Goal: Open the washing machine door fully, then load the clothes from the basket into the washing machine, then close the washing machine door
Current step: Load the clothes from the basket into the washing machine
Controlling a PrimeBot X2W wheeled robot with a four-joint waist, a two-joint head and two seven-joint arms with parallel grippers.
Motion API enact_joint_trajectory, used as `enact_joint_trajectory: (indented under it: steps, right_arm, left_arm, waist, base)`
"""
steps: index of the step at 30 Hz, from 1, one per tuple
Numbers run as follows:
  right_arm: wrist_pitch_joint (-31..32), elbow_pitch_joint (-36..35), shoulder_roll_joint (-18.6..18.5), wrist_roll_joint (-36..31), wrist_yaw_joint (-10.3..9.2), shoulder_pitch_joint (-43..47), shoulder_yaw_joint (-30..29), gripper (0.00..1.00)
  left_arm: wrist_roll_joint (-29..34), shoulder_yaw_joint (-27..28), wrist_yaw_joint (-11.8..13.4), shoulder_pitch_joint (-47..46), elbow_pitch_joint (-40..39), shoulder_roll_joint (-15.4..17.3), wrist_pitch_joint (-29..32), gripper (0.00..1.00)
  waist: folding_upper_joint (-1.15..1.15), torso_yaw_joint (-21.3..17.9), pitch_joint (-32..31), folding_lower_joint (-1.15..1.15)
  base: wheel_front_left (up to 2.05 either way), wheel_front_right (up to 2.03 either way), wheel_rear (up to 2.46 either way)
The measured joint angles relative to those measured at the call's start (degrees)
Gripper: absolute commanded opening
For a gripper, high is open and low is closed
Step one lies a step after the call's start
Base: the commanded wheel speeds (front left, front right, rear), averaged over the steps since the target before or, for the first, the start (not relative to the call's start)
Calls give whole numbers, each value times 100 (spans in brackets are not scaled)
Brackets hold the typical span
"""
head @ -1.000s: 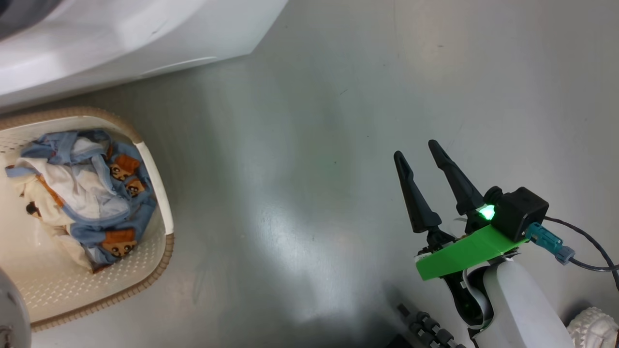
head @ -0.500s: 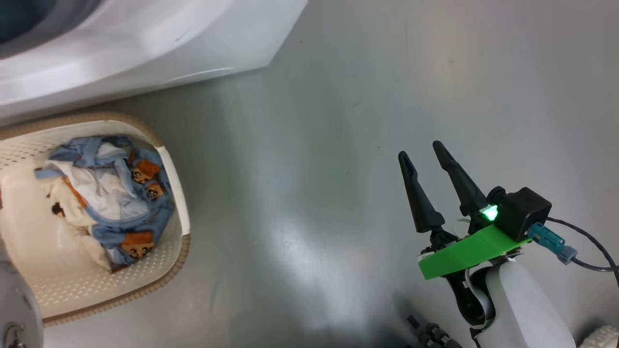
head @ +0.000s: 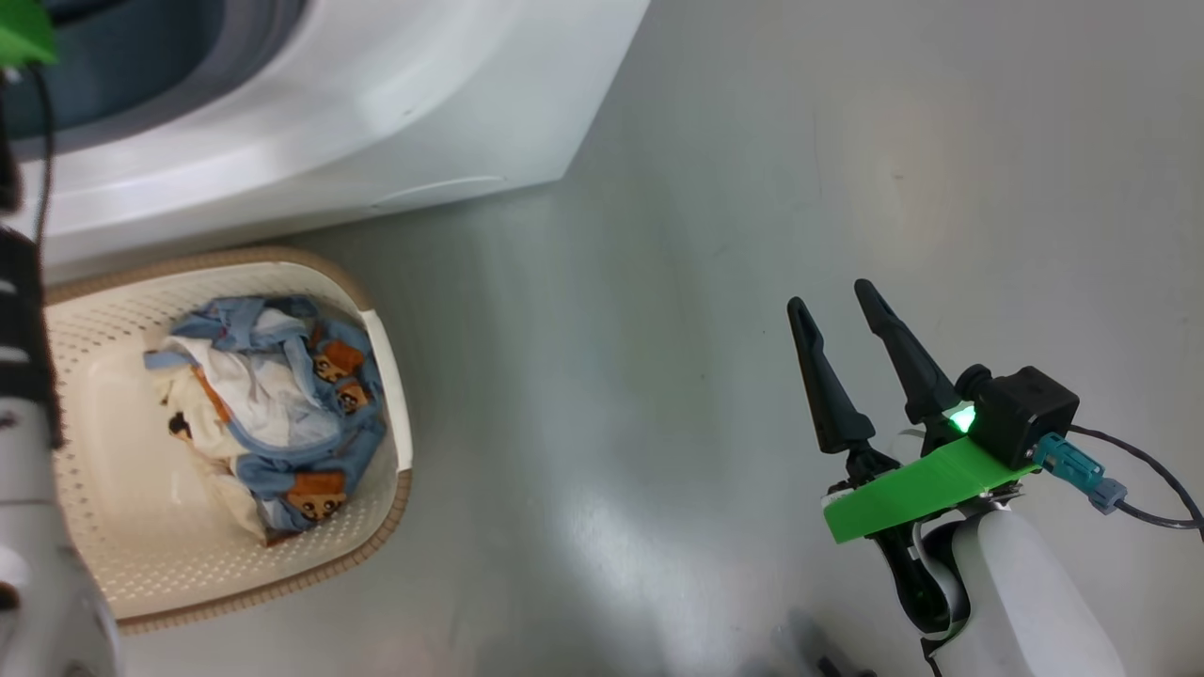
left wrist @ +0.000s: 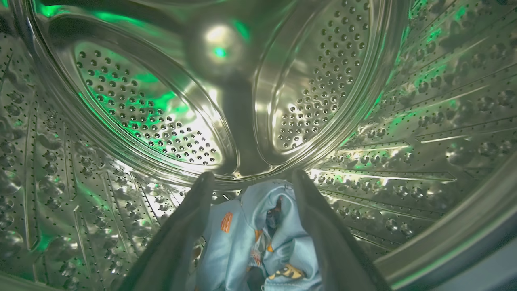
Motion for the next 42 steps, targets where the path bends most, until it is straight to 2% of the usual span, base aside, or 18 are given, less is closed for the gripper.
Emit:
enact_joint_trajectory:
  steps: [10,33,42]
  right_arm:
    - [0,131,-3,-102,0,23,-35,100]
    - [0,270,-4,-355,0,497,-205,100]
    - [1,245,-5,-337,0,726,-263,100]
  left_arm:
    - [-154,52,-42,995,-693,-233,1,100]
    - [-140,338,-64,4388,-3367,-810,1,100]
    - [-292,461,-32,5485,-3774,-870,1,100]
  waist:
    - [0,142,-449,0]
    - [0,404,-1586,0]
    - [0,435,-2043,0]
  base:
    - [0,0,0]
    - [0,0,0]
    - [0,0,0]
